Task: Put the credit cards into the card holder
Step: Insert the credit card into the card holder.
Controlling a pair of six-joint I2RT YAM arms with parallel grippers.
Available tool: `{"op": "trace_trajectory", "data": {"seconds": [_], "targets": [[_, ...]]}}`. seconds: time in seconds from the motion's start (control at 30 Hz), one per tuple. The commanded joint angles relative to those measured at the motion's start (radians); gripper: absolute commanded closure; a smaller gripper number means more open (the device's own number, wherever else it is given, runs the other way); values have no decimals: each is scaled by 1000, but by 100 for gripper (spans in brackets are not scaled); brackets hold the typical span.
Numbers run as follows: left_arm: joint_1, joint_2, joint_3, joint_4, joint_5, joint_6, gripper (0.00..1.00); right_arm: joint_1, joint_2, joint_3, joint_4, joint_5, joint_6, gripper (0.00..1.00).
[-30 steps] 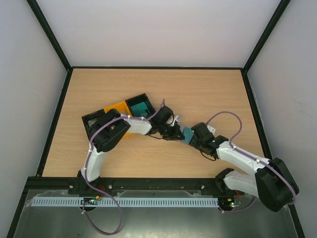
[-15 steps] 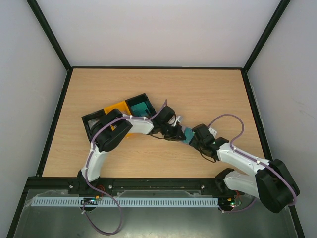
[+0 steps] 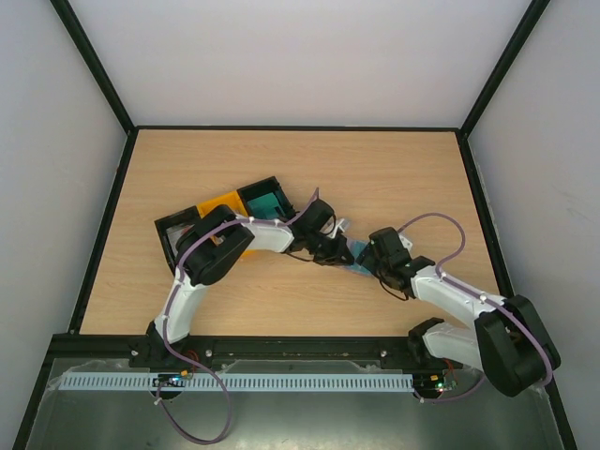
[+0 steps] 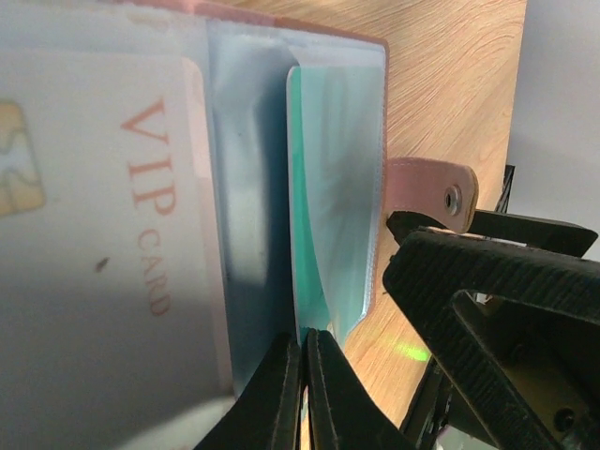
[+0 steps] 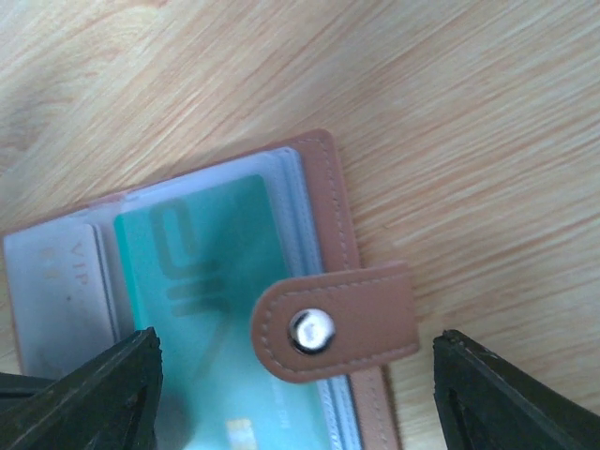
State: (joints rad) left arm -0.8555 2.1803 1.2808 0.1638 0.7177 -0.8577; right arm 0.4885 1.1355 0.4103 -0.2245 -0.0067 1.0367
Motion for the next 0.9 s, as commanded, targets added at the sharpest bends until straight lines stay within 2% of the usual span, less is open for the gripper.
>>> {"op": "trace_trajectory", "data": {"seconds": [0.0, 0.4, 0.87], "targets": [[-9, 41, 27, -53, 2, 2, 95, -14, 30, 13, 66, -61, -17, 23], [-11, 65, 91, -171, 30, 122, 92, -18, 43, 18, 87, -100, -26, 24], [-13, -29, 98, -278, -4, 191, 57, -18, -70, 48, -58, 44, -22, 24]]}}
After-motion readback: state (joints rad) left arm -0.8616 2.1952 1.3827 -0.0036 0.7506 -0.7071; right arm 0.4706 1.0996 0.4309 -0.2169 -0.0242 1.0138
